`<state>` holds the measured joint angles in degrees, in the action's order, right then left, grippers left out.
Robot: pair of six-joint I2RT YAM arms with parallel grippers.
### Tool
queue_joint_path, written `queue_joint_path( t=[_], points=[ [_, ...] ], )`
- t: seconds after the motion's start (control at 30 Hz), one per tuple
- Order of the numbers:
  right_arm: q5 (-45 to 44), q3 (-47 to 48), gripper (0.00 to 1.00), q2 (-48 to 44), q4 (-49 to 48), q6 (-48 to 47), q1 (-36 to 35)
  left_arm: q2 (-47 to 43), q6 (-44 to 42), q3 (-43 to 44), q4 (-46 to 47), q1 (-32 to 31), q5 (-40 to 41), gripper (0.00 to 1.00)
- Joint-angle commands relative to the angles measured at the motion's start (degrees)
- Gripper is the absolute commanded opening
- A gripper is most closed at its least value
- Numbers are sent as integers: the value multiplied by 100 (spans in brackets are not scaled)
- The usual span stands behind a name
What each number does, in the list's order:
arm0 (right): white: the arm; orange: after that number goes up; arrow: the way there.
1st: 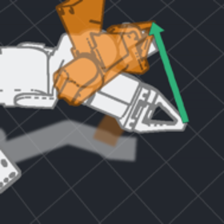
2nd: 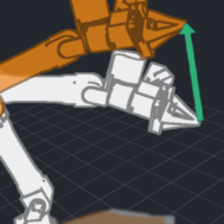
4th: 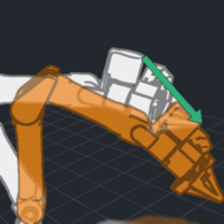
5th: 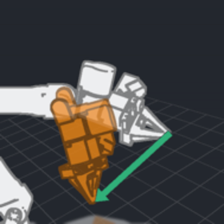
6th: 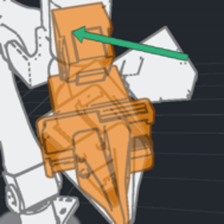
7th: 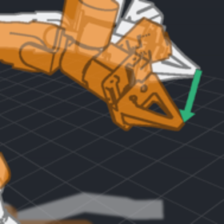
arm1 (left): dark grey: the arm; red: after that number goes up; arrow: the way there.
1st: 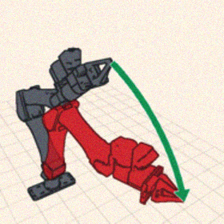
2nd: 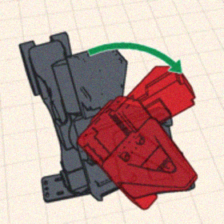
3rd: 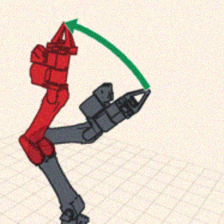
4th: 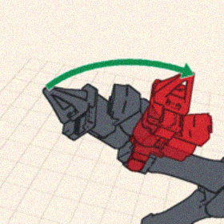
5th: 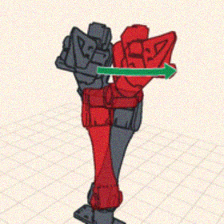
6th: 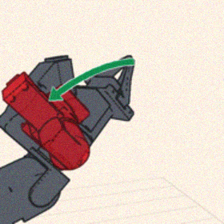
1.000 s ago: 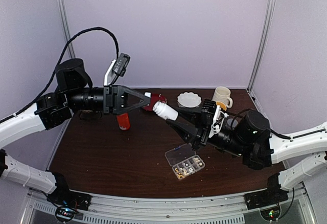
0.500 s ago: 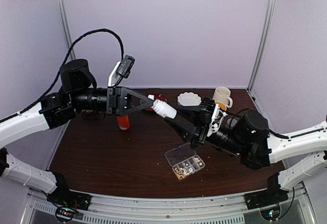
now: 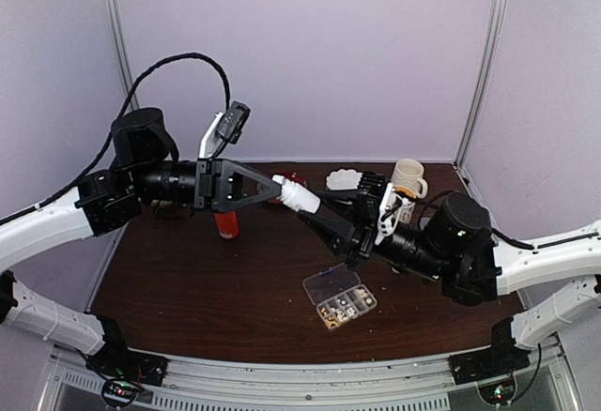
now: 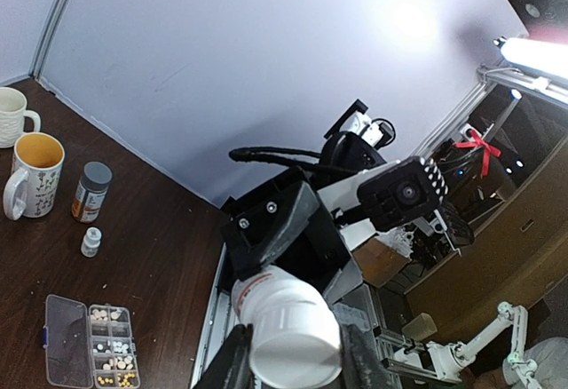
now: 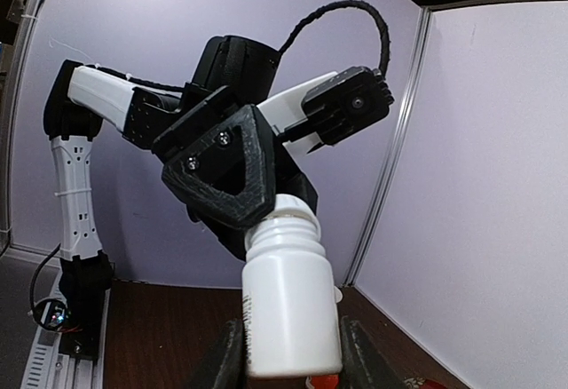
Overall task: Sort the pills into containers
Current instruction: Screw the lid of the pill bottle onto the pill bottle.
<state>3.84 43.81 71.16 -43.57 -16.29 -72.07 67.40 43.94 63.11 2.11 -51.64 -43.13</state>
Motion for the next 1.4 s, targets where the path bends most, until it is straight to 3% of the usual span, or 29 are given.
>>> queue_joint_path(
  t=[0.0,0.13,0.27,0.53,0.7,0.87,1.03,1.37],
  points=[
    [138,355,0,24,720,-119,-40,92,28,-34,187,-52,-249,15],
    [259,612,0,-52,1613,-459,-39,126,-352,151,-568,-57,-131,15],
    [499,873,0,-71,2644,-910,-48,139,-342,188,-648,-54,-195,15],
    [-243,1438,0,122,3748,-1902,-278,231,-269,274,-879,-71,-120,15],
    [-987,1506,0,282,3420,-2246,-464,455,-180,401,-1078,-146,19,14],
    [-995,1374,0,291,2812,-1996,-498,489,21,373,-956,-238,367,13],
    [-1649,1743,0,599,3193,-2197,-719,530,61,488,-1291,-271,740,11],
    [-1365,1321,0,228,2312,-1800,-710,736,-537,783,-2330,-400,1595,10]
  ],
)
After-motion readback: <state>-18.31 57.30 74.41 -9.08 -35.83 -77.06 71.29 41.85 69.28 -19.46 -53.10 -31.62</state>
